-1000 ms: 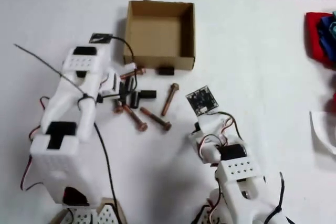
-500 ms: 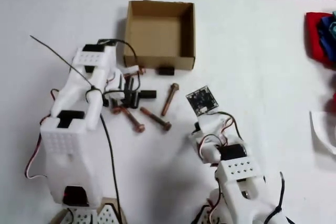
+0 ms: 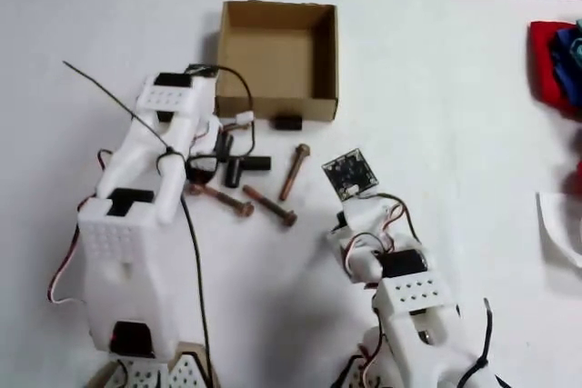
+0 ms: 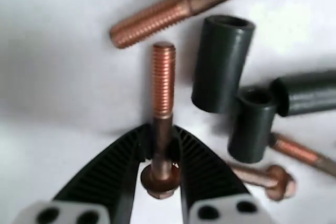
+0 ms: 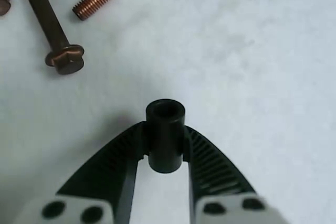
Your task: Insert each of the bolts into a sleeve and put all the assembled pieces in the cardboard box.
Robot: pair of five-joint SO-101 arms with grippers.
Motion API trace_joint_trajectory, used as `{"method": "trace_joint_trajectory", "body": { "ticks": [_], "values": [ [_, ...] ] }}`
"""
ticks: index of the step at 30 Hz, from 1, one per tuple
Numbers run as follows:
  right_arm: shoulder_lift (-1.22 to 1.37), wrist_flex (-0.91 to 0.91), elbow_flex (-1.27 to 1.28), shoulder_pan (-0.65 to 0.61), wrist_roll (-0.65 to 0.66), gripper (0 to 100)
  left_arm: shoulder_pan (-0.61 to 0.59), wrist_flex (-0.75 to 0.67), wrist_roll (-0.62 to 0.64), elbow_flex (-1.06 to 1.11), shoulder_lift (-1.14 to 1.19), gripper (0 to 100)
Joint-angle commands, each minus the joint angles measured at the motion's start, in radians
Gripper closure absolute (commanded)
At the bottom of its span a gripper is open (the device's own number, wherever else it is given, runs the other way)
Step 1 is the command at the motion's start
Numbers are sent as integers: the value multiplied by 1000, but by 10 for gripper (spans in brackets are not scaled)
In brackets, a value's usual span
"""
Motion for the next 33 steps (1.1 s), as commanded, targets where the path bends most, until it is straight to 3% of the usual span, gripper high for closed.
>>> {"method": "trace_joint_trajectory", "body": {
  "ticks": [1,6,12,17,29,33],
  "values": [
    [1,-16,-3,-2,-6,978,-18,138,-295,-88,-2,976],
    [1,-16,-3,-2,-8,978,-54,298,-410,-220,-2,976],
    [1,-50,14,-7,-8,978,-143,299,-514,-248,-63,976],
    [-7,-50,14,-1,-8,978,-133,302,-638,-125,-265,976],
    [-10,-140,-77,-8,-5,978,178,295,-991,441,-890,976],
    [-10,-139,-98,-8,-6,978,241,184,-1046,526,-1033,976]
  ]
}}
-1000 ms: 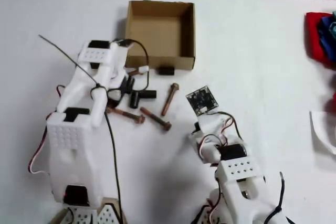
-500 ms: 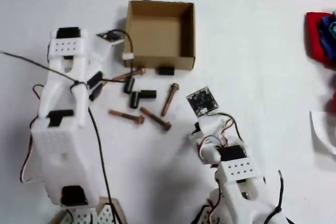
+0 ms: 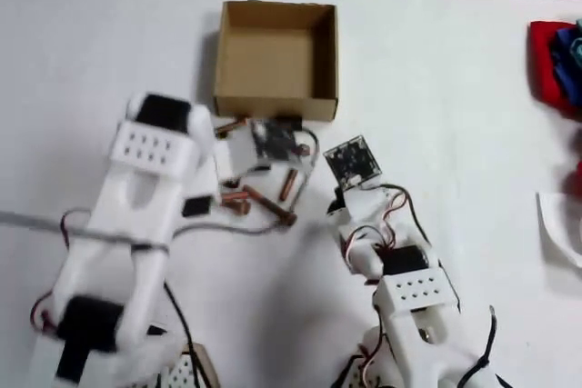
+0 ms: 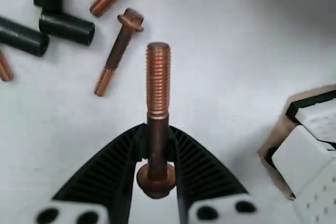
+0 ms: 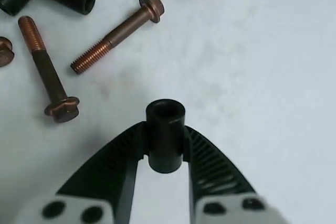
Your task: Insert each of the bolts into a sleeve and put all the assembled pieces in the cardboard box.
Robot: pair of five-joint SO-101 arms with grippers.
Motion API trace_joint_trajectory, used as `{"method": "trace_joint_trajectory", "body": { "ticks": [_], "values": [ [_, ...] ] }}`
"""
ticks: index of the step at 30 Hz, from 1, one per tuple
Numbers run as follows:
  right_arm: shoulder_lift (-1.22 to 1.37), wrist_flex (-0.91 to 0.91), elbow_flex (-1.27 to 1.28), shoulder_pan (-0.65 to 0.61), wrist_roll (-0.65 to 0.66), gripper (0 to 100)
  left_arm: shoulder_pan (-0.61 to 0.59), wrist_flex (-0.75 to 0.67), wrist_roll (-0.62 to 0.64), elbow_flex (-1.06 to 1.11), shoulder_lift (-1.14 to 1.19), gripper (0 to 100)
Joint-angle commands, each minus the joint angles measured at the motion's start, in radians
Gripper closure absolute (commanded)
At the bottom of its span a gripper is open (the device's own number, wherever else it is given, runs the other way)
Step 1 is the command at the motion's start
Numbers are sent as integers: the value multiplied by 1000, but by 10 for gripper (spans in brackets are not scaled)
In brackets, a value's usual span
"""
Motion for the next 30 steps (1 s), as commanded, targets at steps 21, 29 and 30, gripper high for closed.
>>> {"method": "trace_joint_trajectory", "body": {
  "ticks": [21,29,30],
  "values": [
    [-8,-24,-48,-1,-6,978,-374,-701,-54,624,-187,976],
    [-2,-24,-11,1,-6,978,-373,-744,63,403,189,976],
    [-2,-24,-3,1,-6,978,-373,-710,63,351,249,976]
  ]
}}
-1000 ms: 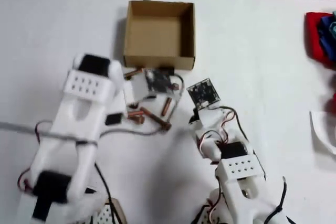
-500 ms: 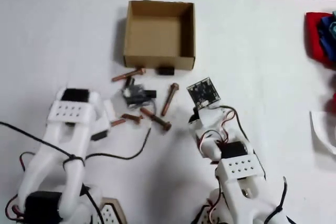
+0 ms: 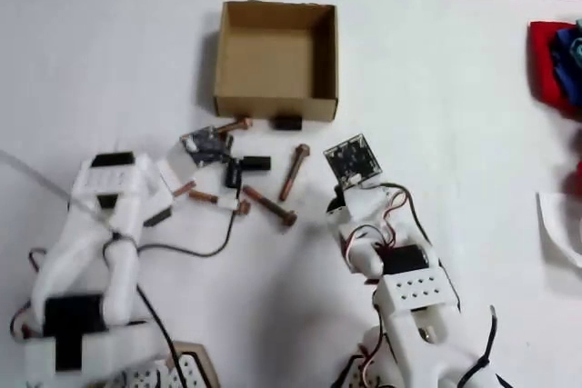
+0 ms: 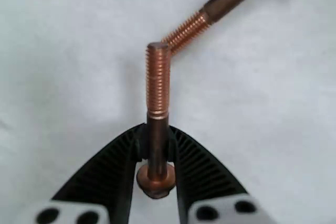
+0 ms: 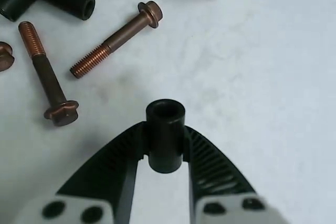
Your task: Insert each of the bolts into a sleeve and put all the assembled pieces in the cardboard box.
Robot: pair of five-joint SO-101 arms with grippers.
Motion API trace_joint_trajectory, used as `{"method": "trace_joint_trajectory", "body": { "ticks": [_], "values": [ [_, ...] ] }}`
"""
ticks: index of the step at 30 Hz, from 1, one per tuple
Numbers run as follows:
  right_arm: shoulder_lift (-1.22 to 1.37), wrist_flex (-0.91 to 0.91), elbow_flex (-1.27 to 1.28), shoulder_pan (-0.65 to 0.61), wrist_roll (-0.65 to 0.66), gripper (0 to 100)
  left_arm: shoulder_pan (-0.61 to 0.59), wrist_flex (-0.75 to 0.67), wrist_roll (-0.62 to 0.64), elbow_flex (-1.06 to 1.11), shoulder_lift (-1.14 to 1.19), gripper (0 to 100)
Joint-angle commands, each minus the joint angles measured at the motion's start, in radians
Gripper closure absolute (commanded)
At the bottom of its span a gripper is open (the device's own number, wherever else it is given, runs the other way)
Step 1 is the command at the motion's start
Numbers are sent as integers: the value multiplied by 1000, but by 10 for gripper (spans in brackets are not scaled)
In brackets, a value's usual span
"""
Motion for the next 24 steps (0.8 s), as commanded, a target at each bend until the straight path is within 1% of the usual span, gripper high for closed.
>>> {"method": "trace_joint_trajectory", "body": {
  "ticks": [1,5,7,10,12,13,15,20,21,24],
  "values": [
    [-2,-19,5,1,-6,978,-8,83,14,-202,198,976],
    [-1,-27,40,1,-6,978,-5,229,8,-403,370,976],
    [-4,-84,89,1,-6,978,-6,299,11,-487,423,976],
    [-1,-170,118,1,-6,978,-8,397,12,-578,470,972],
    [-1,-176,120,1,-6,978,-8,433,18,-616,477,972],
    [-1,-176,121,1,-6,978,-8,442,43,-633,477,972],
    [-1,-174,121,1,-6,978,-8,462,143,-676,476,950],
    [-1,-174,121,1,-6,978,-9,539,493,-789,477,805],
    [-1,-174,121,1,-6,978,-9,545,568,-808,482,789],
    [-1,-174,121,1,-6,978,-9,529,784,-842,485,787]
  ]
}}
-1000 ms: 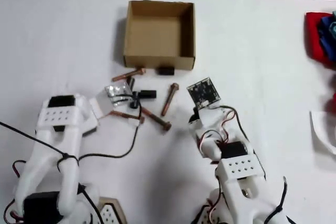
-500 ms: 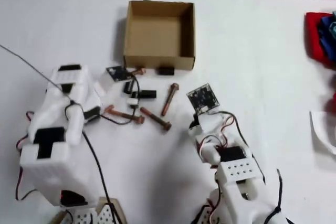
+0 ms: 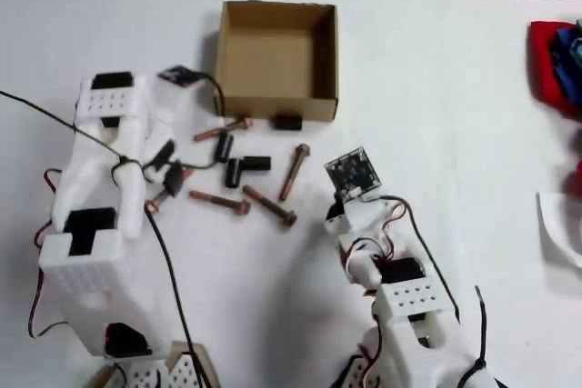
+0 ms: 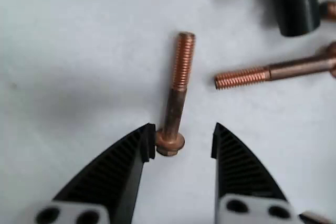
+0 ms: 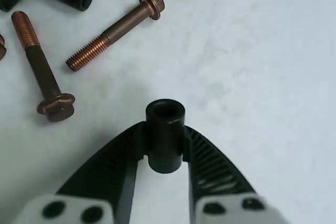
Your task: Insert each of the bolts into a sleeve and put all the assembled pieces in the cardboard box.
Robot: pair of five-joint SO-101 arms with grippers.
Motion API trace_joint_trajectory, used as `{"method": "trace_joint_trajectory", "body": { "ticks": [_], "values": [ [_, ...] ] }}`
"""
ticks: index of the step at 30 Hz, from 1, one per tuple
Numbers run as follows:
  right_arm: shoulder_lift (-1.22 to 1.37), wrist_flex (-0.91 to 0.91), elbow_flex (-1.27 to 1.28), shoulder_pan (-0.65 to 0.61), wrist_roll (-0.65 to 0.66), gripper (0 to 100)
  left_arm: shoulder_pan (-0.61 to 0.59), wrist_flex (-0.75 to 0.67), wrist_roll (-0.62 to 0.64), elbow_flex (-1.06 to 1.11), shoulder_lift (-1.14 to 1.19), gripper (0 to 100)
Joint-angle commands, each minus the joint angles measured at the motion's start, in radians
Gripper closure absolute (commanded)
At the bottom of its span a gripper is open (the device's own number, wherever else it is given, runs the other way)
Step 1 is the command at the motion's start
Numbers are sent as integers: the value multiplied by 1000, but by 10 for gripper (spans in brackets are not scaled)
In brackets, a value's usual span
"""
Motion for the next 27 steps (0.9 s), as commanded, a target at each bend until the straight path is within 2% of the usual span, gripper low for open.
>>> {"method": "trace_joint_trajectory", "body": {
  "ticks": [1,6,8,13,20,27],
  "values": [
    [-1,-18,-5,1,-5,978,-11,3,301,-68,-6,787],
    [-1,-18,-5,1,-5,978,14,71,732,-74,-6,787],
    [-1,-18,-5,1,-5,978,43,121,838,-76,-8,783],
    [-1,-18,-5,1,-5,978,129,196,950,-71,-3,782],
    [-1,-18,-5,1,-5,978,112,195,1320,-77,78,781],
    [-1,-25,3,1,-2,978,68,190,1359,-114,242,781]
  ]
}}
